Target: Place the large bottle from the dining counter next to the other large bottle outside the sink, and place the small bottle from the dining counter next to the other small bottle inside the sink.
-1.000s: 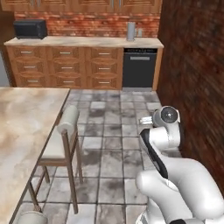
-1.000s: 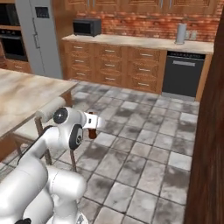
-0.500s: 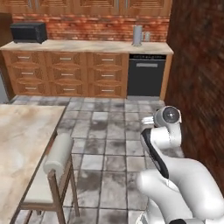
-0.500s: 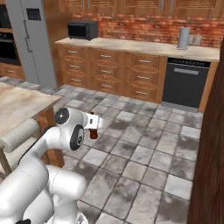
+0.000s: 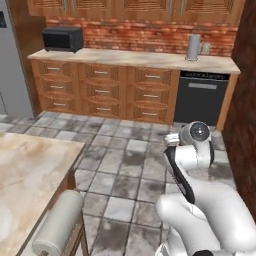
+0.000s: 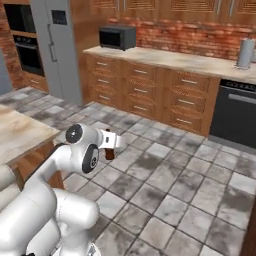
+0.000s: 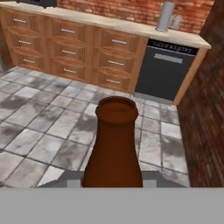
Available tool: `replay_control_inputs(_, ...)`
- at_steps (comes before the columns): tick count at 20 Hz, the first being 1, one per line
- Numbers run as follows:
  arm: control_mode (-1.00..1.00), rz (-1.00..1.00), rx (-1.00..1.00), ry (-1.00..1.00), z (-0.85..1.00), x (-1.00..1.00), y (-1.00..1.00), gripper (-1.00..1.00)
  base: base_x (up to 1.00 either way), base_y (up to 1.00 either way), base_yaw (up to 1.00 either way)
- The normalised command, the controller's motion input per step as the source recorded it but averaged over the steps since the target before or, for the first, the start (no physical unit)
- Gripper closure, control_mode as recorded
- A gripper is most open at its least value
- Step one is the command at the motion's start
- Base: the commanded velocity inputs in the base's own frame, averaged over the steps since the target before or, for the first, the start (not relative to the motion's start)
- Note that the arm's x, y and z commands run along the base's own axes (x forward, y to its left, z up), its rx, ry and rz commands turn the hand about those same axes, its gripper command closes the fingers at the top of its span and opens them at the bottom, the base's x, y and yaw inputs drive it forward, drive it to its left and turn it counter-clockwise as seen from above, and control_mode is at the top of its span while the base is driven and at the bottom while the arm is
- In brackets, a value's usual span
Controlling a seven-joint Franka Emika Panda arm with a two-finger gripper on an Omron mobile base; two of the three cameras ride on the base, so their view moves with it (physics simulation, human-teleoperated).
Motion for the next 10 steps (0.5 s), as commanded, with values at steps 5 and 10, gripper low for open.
replay_control_inputs(5,1.0,0.0,0.0,0.0,0.0,0.0,0.0,1.0,1.0,0.0,0.43)
replay_control_inputs(10,1.0,0.0,0.0,0.0,0.0,0.0,0.0,1.0,1.0,-0.01,0.48)
